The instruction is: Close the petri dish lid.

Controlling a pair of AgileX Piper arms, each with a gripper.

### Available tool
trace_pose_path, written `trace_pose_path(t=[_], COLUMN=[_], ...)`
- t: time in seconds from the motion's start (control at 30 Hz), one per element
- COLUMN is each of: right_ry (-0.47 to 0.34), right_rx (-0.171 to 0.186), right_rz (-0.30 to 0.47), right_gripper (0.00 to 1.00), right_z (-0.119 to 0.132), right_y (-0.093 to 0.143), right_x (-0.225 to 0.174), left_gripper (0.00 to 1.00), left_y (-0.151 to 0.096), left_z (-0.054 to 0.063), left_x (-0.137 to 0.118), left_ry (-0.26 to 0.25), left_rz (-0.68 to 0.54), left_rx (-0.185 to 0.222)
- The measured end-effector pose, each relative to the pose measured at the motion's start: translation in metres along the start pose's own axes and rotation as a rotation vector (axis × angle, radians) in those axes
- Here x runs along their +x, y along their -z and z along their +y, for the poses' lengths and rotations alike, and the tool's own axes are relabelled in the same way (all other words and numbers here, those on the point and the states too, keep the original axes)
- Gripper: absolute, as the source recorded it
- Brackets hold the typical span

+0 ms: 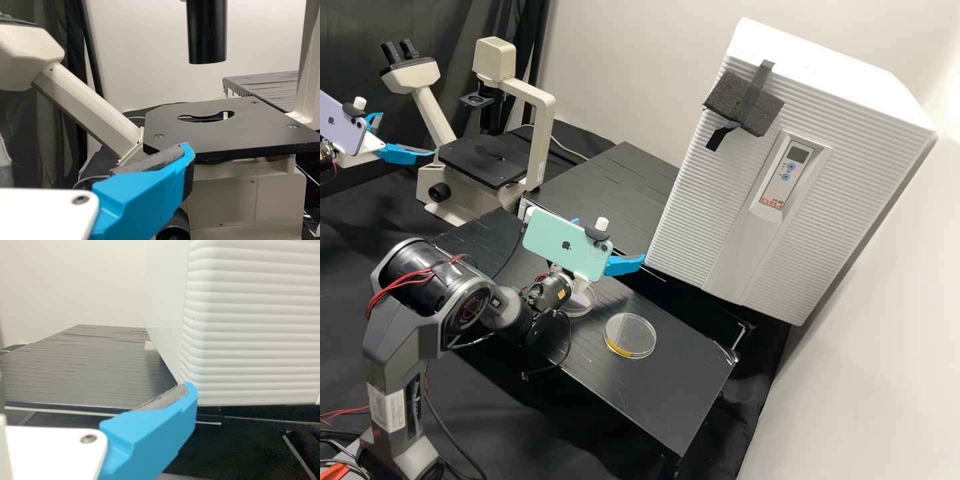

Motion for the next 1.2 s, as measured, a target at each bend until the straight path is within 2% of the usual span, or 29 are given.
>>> trace_pose_path(t=[0.4, 0.57, 0.7, 0.87, 1.07, 1.2], right_ry=[-0.005, -0.055, -0.144, -0.245, -0.269, -0.275], right_rx=[0.0, -0.003, -0.011, 0.013, 0.039, 0.037], right_rz=[-0.008, -0.035, -0.033, -0.055, -0.116, -0.149], right_gripper=[1.0, 1.0, 1.0, 1.0, 1.0, 1.0], right_z=[0.001, 0.015, 0.032, 0.048, 0.052, 0.053], right_y=[-0.003, -0.009, -0.014, -0.025, -0.043, -0.053], right_x=[-0.004, -0.023, -0.039, -0.059, -0.073, -0.083], left_gripper=[1.0, 1.0, 1.0, 1.0, 1.0, 1.0], left_y=[0.0, 0.0, 0.0, 0.0, 0.0, 0.0], left_z=[0.0, 0.0, 0.0, 0.0, 0.0, 0.0], left_x=[0.0, 0.0, 0.0, 0.0, 0.0, 0.0], left_ry=[0.0, 0.0, 0.0, 0.0, 0.0, 0.0], left_rz=[0.0, 0.0, 0.0, 0.0, 0.0, 0.0], left_rx=[0.0, 0.0, 0.0, 0.0, 0.0, 0.0])
